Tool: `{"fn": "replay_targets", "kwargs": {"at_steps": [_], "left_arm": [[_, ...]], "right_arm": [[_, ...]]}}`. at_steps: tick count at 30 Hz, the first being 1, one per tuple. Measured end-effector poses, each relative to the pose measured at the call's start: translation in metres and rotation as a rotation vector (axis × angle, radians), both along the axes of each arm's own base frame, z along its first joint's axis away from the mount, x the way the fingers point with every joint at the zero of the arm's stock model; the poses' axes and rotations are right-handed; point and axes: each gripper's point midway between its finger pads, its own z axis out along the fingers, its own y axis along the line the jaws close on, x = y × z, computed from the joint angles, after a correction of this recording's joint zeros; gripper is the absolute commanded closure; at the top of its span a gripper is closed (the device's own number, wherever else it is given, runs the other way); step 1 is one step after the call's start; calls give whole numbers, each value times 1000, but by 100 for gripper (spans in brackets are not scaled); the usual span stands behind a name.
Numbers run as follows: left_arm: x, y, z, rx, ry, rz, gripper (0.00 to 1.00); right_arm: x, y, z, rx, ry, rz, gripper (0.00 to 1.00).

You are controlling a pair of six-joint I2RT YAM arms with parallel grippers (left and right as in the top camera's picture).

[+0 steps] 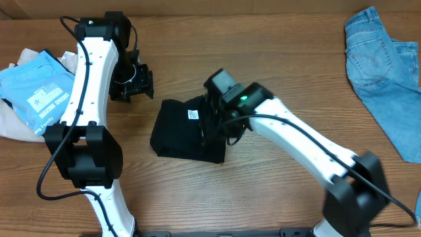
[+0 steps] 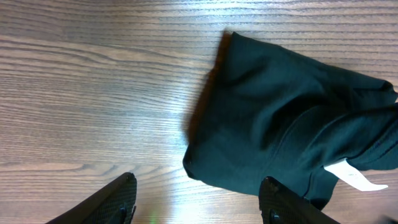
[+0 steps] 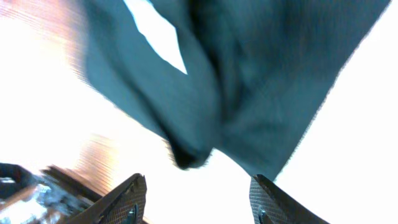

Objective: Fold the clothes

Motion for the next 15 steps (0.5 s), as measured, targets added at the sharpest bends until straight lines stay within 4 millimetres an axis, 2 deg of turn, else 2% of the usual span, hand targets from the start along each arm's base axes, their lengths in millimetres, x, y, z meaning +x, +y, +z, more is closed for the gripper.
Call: {"fn": "replay_targets", "kwargs": {"at_steps": [3,5,8,14,15], "left_arm": [[0,0,0,0,0,0,34],[0,0,0,0,0,0,34],[0,0,0,0,0,0,34],[0,0,0,0,0,0,34],[0,0,0,0,0,0,33]], "right_arm": [[13,12,28,93,-84,14,43],[17,17,31,120,-104,21,42],[25,26,21,130,-109,29,43],[46,42,-23,125,-100,36,42],[47,43,-25,124,-100,36,42]]}}
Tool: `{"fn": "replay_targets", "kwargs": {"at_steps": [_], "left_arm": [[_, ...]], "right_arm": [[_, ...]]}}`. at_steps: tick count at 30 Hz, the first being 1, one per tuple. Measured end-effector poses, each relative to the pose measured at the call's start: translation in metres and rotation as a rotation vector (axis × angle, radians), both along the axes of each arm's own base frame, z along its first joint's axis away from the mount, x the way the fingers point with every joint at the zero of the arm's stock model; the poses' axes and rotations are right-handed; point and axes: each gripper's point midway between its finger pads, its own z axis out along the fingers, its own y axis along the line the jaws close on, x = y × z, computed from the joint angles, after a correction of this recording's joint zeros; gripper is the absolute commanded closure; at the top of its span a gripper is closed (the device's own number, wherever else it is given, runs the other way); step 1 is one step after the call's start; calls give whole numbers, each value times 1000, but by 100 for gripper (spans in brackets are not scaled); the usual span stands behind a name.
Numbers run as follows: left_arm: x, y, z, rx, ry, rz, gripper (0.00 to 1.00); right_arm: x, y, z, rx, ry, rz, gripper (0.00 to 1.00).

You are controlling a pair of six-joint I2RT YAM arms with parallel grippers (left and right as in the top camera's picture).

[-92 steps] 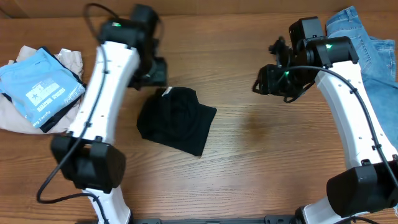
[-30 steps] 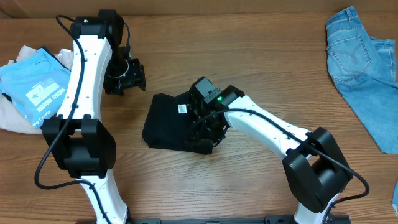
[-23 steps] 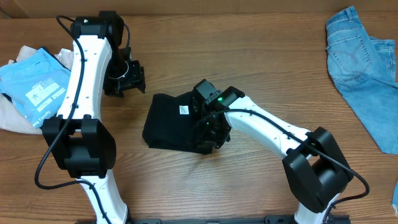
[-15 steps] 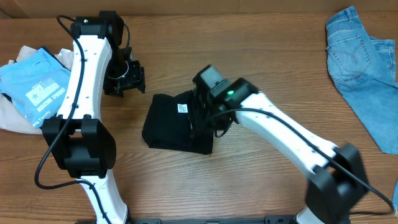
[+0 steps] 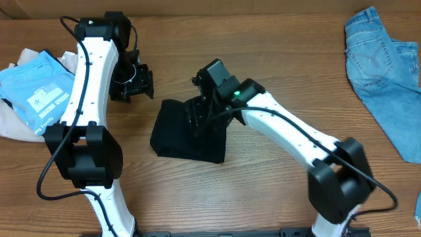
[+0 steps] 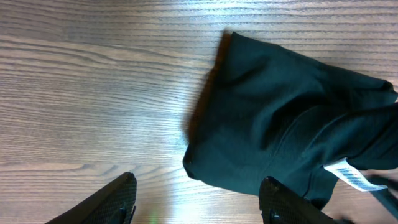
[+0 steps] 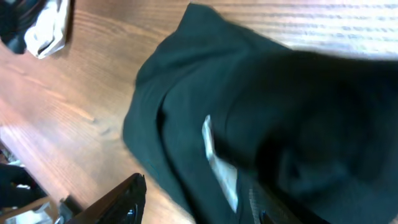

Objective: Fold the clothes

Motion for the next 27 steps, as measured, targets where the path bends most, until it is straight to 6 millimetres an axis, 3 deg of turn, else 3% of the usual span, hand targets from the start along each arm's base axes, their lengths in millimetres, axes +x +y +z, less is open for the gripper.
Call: {"fn": "replay_targets", "kwargs": {"at_steps": [8,15,20,23,27], "left_arm": [[0,0,0,0,1,0,34],[0,0,0,0,1,0,33],[0,0,0,0,0,0,33],[0,0,0,0,0,0,33],[0,0,0,0,2,0,33]], "right_arm": [[6,3,-33,-36,20,6,43],[21,-5,-38,-76,-36,-15,44],[21,-2,-35,-46,-37,14,65],[9,4,-32,-1,-9,85,92],[-14,-8,-40,-36,108,97,94]]}}
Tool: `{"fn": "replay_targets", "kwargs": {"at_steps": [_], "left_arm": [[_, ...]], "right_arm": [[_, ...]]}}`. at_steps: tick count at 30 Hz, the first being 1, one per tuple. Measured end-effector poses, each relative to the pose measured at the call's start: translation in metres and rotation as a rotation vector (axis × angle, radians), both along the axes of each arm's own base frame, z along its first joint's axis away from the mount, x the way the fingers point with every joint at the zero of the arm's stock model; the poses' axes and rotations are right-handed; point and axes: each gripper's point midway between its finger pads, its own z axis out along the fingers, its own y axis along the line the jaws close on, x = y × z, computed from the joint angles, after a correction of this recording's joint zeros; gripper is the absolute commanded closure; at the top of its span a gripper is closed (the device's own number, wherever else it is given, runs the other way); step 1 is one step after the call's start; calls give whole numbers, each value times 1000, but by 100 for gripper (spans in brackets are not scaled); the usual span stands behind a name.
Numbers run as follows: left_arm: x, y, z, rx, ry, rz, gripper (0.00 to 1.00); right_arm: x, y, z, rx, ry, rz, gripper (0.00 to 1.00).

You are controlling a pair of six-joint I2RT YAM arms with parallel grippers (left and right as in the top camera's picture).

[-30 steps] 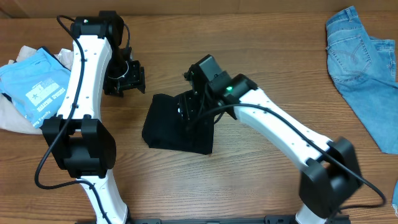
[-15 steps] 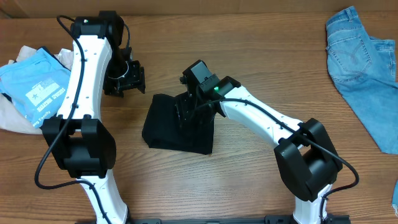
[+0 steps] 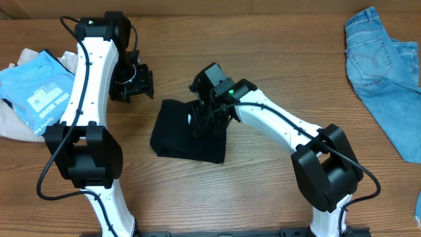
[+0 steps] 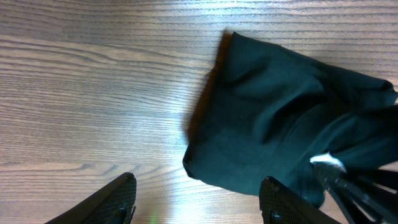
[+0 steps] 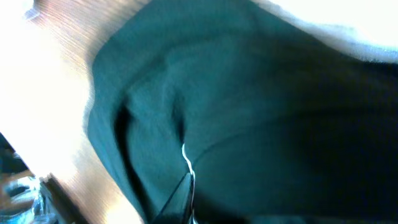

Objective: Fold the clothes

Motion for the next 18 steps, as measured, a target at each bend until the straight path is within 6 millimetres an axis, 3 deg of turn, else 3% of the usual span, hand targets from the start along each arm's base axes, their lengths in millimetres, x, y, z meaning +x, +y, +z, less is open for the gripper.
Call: {"fn": "replay_targets", "kwargs": {"at_steps": [4,9,12,14,18], "left_arm": [[0,0,0,0,2,0,33],[0,0,0,0,2,0,34],[-1,-1,0,-5,2,0,34],[-1,-3,0,-18,3,-2,34],[-2,-10,1,-45,3,-30,34]], "right_arm": [[-14,-46,-14,-160,151,-113,94],[-4,-98,-21,-273,207,-232,94],[2,-111,-23,-297,202,-257,89],[3,-112,-26,-311,198,-259,72],[4,-120,-39,-383,179,-247,71]]}}
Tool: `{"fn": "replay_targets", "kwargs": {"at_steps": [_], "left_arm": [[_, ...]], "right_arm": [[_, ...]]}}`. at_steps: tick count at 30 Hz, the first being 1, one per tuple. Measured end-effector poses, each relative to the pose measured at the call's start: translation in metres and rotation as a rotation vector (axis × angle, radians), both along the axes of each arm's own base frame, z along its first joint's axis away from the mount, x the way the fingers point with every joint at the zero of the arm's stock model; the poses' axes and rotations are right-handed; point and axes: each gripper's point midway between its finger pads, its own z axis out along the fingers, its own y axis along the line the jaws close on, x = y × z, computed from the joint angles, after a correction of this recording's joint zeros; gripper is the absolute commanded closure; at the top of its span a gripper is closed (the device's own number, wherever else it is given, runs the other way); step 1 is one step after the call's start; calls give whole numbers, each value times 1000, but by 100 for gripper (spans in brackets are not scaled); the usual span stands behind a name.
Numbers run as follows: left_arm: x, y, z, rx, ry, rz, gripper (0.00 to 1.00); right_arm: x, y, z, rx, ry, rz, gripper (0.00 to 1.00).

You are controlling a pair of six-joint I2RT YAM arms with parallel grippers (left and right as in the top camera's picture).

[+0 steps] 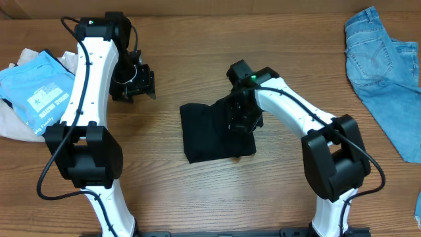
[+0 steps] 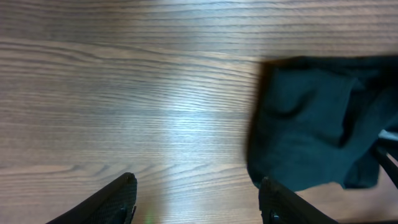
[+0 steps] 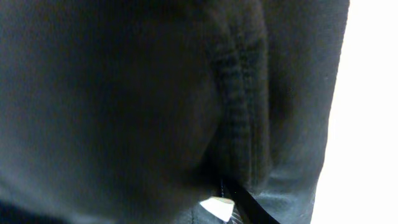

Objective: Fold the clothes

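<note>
A black garment (image 1: pixel 214 131) lies in a compact folded shape at the table's middle. In the left wrist view it (image 2: pixel 317 134) shows at the right. My right gripper (image 1: pixel 241 116) is down on its upper right part, shut on the cloth. Black fabric (image 3: pixel 143 93) with a stitched seam fills the right wrist view, and a white tag (image 3: pixel 217 209) peeks out at the bottom. My left gripper (image 1: pixel 133 83) hangs open over bare wood to the garment's left, its fingers (image 2: pixel 121 199) far apart with nothing between them.
Blue jeans (image 1: pixel 385 66) lie spread at the far right corner. A heap of light clothes with a blue printed bag (image 1: pixel 36 89) sits at the left edge. Bare wood (image 1: pixel 164 184) lies in front of the garment.
The black garment now lies farther right and narrower than before. My right gripper has moved right with it, still buried in the cloth. The left arm has not moved.
First my right gripper stood open over the garment's right side, where a white tag showed. Then it was lower, on the cloth near the tag. Then it was shut in the fabric. Now garment and gripper are farther right; the left gripper stayed open.
</note>
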Motion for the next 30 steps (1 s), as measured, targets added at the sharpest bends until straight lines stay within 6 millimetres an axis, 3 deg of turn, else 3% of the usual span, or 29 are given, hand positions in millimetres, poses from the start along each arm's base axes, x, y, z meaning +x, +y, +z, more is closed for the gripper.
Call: {"fn": "replay_targets", "kwargs": {"at_steps": [7,17,20,26,30], "left_arm": [[0,-25,0,-22,-17,-87,34],[-1,-59,0,-37,-52,-238,34],[0,-63,0,-41,-64,-262,34],[-1,-77,1,-71,-80,-332,38],[-7,-97,3,-119,-89,-417,41]], "right_arm": [[10,-22,-13,-133,-38,-22,71],[10,-38,-7,-210,-54,-21,65],[17,-42,12,-210,-112,-33,60],[37,-48,97,-131,-331,-87,57],[35,-57,134,-74,-399,-124,58]]}}
